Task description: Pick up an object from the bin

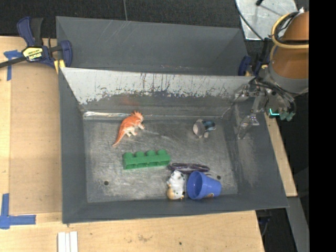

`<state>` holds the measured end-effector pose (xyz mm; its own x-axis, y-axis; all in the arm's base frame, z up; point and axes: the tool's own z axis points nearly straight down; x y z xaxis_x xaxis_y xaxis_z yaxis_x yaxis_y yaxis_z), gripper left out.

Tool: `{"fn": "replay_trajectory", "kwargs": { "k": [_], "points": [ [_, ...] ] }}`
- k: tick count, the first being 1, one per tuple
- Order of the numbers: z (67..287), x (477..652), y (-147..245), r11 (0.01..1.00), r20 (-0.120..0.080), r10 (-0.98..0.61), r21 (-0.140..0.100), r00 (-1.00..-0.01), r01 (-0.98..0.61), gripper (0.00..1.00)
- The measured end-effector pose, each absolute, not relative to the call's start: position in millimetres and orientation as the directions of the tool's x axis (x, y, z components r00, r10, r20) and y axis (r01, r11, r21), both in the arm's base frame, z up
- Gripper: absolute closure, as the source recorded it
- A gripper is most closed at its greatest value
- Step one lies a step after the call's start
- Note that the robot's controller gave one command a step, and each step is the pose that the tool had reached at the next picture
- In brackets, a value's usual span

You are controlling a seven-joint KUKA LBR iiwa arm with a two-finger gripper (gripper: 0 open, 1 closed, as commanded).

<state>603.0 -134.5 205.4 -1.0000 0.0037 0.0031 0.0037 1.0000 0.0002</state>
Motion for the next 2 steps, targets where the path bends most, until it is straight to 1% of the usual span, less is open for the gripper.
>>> {"fn": "replay_trajectory", "kwargs": {
  "k": [1,2],
  "points": [
    [210,604.7,-134,1.000,-0.004,0.001,-0.001,-1.000,0.001,0.00],
    [148,615.8,-129,0.996,-0.008,-0.094,-0.003,-0.996,-0.094,0.00]
  ]
}}
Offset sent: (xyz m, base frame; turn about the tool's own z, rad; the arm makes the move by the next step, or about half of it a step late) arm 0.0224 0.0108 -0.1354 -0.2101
